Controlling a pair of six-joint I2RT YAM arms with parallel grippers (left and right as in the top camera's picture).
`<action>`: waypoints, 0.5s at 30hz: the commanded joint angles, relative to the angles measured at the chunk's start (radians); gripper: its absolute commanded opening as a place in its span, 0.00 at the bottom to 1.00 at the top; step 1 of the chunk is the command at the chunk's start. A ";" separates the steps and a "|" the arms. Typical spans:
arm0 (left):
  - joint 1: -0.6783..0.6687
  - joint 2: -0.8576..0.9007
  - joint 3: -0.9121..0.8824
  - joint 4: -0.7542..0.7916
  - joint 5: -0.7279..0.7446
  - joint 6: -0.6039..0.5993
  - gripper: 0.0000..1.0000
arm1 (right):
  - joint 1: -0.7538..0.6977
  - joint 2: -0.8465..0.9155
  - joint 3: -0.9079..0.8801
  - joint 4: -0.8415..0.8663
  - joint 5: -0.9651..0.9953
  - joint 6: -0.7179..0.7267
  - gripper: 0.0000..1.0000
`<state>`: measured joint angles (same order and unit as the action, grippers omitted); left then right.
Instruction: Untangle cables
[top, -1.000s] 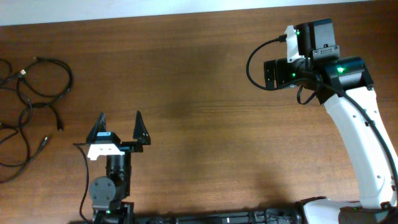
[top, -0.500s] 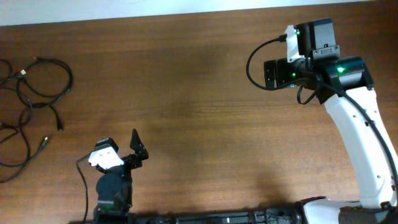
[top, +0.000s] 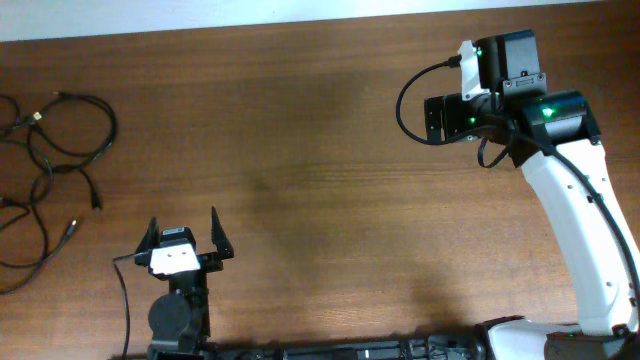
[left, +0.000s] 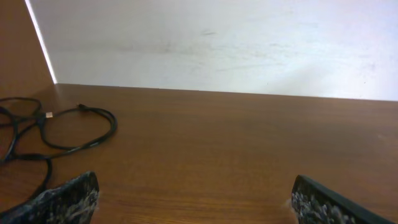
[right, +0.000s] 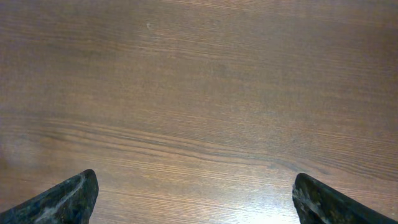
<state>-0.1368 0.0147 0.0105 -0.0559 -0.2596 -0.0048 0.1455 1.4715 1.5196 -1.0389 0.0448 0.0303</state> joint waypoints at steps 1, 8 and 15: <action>0.034 -0.011 -0.002 -0.008 0.005 0.051 0.99 | -0.003 0.000 0.018 0.004 0.013 0.011 0.99; 0.141 -0.011 -0.002 0.018 0.068 0.051 0.99 | -0.003 0.000 0.018 0.004 0.013 0.012 0.99; 0.185 -0.011 -0.002 -0.026 0.190 0.090 0.99 | -0.003 0.000 0.018 0.004 0.013 0.011 0.99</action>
<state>0.0422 0.0135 0.0109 -0.0662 -0.1524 0.0391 0.1455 1.4715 1.5196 -1.0386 0.0448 0.0303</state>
